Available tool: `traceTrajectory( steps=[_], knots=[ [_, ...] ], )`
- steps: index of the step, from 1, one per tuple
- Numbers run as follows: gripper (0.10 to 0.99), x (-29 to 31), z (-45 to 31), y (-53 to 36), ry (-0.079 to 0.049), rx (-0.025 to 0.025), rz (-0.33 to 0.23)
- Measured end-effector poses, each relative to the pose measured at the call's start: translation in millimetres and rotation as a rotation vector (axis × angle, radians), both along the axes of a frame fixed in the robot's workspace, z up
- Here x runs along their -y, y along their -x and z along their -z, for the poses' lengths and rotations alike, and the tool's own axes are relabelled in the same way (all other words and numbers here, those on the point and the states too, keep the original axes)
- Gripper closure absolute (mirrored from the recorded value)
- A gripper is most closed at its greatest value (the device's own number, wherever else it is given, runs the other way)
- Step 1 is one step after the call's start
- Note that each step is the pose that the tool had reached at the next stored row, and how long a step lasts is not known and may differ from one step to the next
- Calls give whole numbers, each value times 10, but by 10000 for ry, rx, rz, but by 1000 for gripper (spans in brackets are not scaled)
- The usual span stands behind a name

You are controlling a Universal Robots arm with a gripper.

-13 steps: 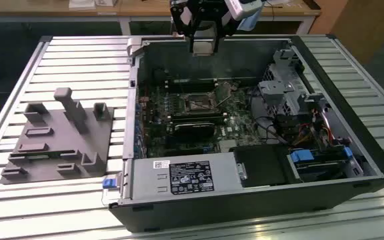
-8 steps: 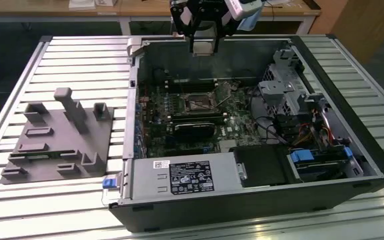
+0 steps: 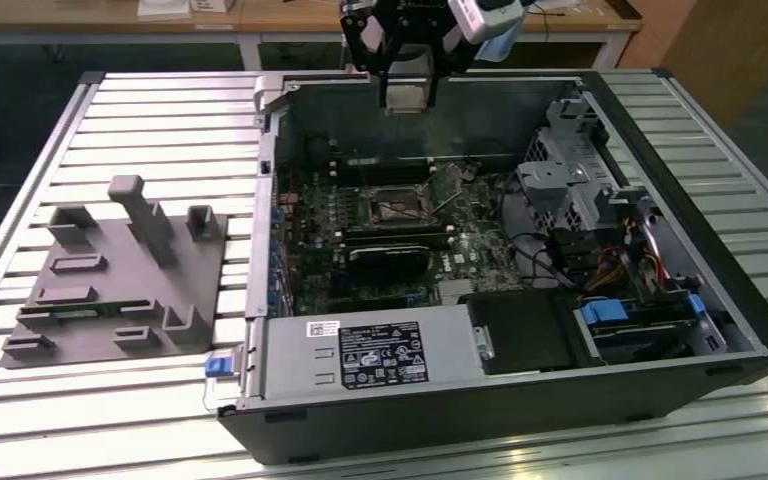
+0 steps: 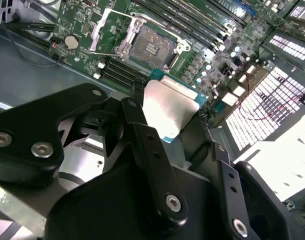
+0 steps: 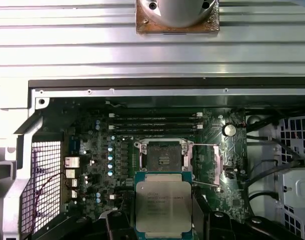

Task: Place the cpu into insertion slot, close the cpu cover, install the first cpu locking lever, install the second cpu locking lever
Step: 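Place the cpu into insertion slot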

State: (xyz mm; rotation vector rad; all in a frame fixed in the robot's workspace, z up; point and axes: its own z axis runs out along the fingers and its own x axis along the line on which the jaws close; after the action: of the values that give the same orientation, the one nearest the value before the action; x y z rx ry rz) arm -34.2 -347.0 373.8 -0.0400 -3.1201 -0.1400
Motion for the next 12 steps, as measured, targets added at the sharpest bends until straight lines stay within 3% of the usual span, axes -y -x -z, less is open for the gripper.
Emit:
traceTrajectory(
  steps=[12],
  knots=[
    [545,-2,132,0,11,1,0]
  ],
)
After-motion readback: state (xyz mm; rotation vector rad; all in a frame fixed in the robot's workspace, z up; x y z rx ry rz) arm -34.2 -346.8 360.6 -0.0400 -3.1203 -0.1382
